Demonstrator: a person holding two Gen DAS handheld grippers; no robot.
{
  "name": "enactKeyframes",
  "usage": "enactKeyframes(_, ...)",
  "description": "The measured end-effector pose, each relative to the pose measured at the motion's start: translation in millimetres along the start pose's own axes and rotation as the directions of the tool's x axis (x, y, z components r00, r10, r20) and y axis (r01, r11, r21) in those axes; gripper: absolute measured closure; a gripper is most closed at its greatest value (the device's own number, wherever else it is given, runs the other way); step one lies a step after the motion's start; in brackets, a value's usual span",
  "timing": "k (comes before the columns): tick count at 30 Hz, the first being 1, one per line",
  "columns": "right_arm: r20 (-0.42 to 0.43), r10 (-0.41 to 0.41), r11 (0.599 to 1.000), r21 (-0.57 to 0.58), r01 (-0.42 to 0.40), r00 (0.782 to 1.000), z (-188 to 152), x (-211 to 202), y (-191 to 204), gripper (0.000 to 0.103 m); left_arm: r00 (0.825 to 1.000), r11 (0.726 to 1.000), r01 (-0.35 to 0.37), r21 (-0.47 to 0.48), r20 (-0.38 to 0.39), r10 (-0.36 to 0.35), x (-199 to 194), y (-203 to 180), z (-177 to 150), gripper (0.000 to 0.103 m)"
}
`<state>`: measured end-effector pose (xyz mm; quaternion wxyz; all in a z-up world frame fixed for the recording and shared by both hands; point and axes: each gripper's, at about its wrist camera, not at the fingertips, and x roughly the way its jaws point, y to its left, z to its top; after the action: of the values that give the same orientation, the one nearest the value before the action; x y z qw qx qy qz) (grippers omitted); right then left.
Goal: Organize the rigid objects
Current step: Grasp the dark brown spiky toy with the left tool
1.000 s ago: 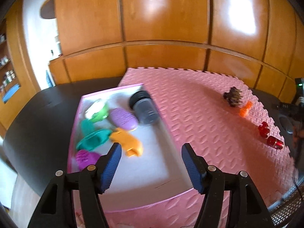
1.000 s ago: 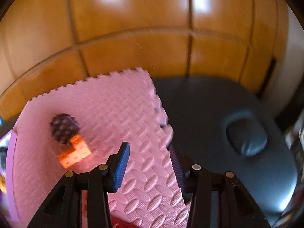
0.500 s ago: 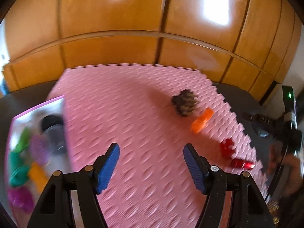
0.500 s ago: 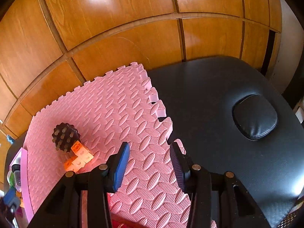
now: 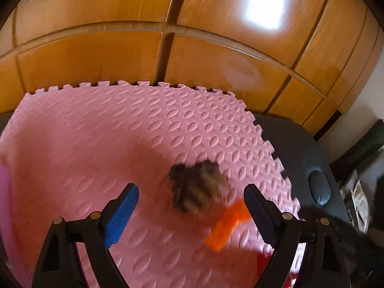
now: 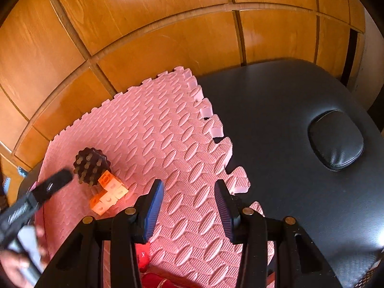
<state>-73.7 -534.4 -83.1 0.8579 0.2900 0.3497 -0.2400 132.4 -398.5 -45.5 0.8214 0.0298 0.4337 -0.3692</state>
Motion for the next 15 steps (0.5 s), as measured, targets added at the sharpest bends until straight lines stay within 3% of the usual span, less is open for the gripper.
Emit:
enactKeyframes(4, -0.021, 0.014, 1.000, -0.012, -0.014, 1.000, -1.1, 4.0, 3.7, 0.059, 1.000, 1.000, 0.008, -0.021, -0.025, -0.009, 30.1, 0.7, 12.2, 0.014)
enactKeyframes(7, -0.039, 0.019, 1.000, -0.022, -0.020, 0.999, -2.2, 7.2, 6.2, 0.059, 0.995, 0.999, 0.021, -0.040, -0.097, -0.025, 54.5, 5.9, 10.2, 0.024)
enactKeyframes(9, -0.042, 0.018, 0.999, -0.027, -0.019, 0.999, -2.9, 8.3, 7.0, 0.059, 0.996, 0.999, 0.033, -0.013, -0.086, -0.034, 50.8, 2.7, 6.3, 0.035)
enactKeyframes(11, -0.044, 0.015, 0.999, -0.027, -0.017, 0.999, -2.9, 9.4, 6.7, 0.059, 0.994, 0.997, 0.065, -0.033, -0.085, -0.068, 46.9, 5.8, 2.6, 0.035)
enactKeyframes(14, -0.047, 0.014, 1.000, -0.024, -0.015, 0.999, -3.1, 10.2, 5.9, 0.059, 0.997, 0.999, 0.047, 0.006, -0.065, -0.047, 34.5, 3.7, -5.2, 0.036)
enactKeyframes(15, -0.047, 0.010, 1.000, -0.024, -0.011, 0.999, -3.3, 10.3, 5.5, 0.059, 0.997, 0.999, 0.045, 0.011, -0.061, -0.044, 29.1, 3.3, -7.7, 0.044)
